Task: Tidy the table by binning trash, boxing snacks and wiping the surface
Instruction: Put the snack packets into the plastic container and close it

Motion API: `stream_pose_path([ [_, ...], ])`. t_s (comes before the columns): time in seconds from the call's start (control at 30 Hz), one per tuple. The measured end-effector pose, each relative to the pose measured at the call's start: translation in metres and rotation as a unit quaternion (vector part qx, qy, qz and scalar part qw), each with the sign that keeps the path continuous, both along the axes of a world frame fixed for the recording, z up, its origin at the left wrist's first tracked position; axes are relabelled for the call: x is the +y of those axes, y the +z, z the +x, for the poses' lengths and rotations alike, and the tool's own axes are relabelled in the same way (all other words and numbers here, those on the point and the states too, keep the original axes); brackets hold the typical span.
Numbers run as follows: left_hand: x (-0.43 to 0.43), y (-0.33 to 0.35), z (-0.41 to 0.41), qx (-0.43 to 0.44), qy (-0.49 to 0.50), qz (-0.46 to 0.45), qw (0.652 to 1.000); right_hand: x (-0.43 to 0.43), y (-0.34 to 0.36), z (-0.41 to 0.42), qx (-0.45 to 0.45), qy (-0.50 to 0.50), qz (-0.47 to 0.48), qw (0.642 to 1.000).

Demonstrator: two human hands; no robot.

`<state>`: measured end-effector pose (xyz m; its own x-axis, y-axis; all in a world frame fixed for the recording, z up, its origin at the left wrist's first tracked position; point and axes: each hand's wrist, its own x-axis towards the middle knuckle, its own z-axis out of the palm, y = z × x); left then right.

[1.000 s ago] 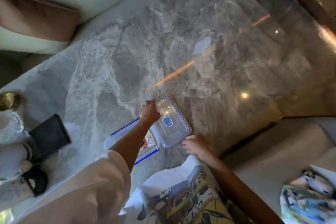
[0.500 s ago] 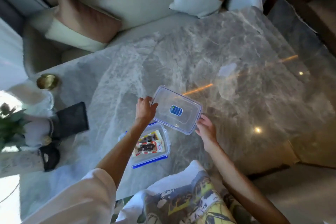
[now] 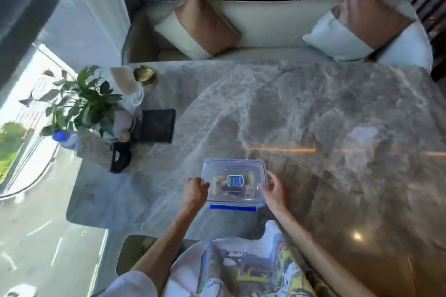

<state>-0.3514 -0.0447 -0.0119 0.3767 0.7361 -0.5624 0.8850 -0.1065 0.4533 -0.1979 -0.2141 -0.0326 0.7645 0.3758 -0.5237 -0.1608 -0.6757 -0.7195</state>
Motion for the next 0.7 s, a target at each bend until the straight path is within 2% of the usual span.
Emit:
stream_pose_path([
  [0.47,-0.002,-0.009,0.0,0.006,-0.012,0.01,1.0,0.001,-0.006,-0.017,-0.014,-0.016,-0.043,0.999],
  [0.7,0.006,-0.008,0.001,0.012,0.014,-0.034,0.999,0.003,-0.009,-0.02,-0.016,-0.008,-0.072,0.997],
])
